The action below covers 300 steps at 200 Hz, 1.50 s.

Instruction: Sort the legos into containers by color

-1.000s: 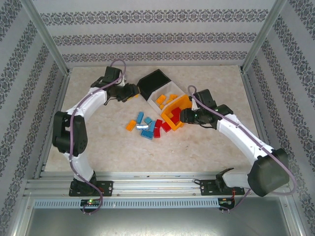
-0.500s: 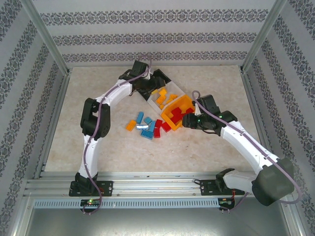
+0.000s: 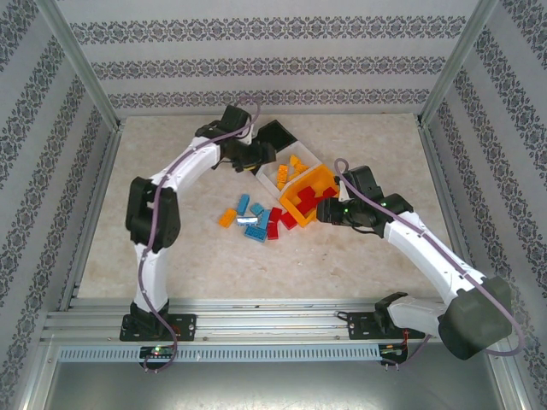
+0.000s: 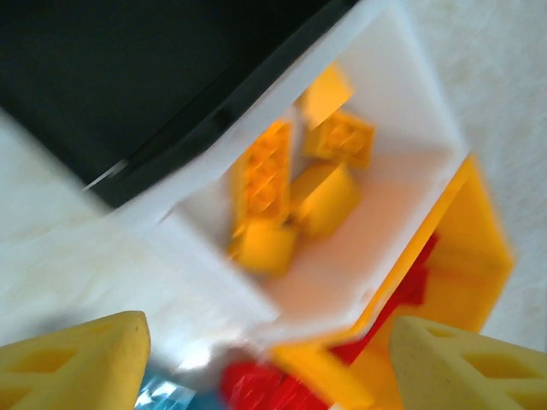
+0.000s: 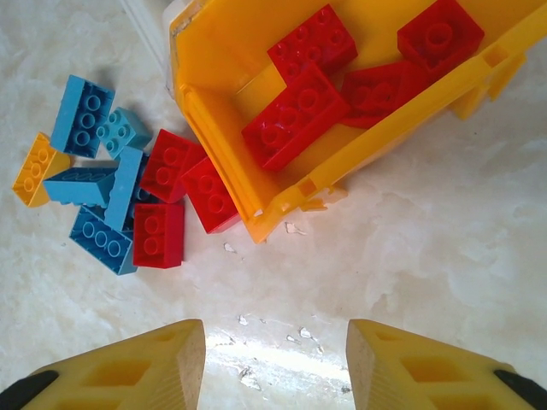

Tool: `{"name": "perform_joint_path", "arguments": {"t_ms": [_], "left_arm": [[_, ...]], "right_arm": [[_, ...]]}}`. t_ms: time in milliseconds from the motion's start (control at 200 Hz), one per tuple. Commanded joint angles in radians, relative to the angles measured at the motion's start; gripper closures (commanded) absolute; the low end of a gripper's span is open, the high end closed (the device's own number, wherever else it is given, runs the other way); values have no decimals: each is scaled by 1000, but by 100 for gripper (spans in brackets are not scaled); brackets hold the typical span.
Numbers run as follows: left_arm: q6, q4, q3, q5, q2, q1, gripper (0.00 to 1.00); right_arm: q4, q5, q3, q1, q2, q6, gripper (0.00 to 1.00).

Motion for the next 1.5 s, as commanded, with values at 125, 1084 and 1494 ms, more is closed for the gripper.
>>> {"name": "perform_joint_path", "arguments": {"t_ms": [125, 1084, 1494], "left_arm": [[306, -220, -316, -300, -315, -1, 21], [355, -57, -553, -267, -214, 2, 22], [347, -37, -530, -261, -136, 17, 44]], "right_arm": [[34, -34, -16, 34, 5, 23, 49], [22, 37, -39, 135, -15, 62, 46], [33, 34, -51, 133, -9, 63, 46]]}}
